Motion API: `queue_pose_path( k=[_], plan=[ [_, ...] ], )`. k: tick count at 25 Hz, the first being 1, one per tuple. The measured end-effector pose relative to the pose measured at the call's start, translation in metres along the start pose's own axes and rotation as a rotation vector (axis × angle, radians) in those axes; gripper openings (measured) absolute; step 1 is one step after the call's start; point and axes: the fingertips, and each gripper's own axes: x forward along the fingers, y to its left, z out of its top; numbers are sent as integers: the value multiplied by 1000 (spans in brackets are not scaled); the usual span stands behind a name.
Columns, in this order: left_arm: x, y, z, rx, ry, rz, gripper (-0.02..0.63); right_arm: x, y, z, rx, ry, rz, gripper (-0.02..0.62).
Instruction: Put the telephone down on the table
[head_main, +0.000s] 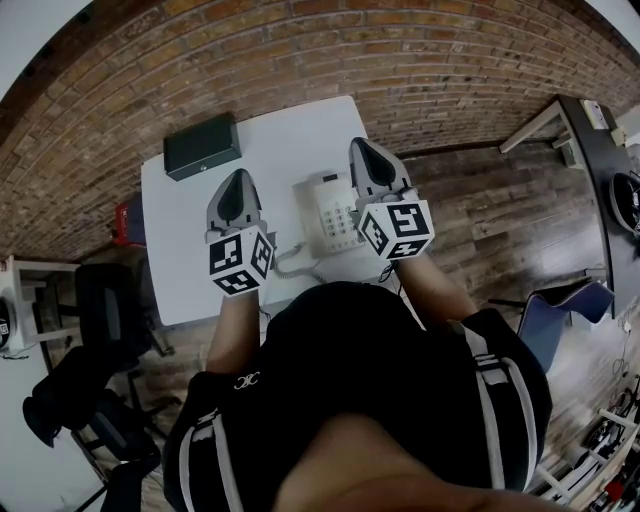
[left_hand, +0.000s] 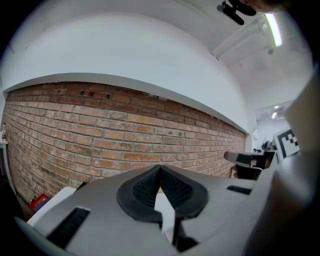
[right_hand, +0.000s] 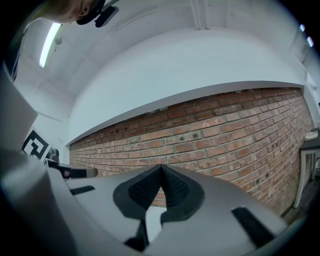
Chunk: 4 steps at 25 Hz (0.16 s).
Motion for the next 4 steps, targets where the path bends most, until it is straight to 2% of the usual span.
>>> queue_pose_path(
  k=[4],
  plan=[
    [1, -2, -4, 6, 13, -3, 2, -1, -1, -1, -10, 3, -4, -2]
  ],
)
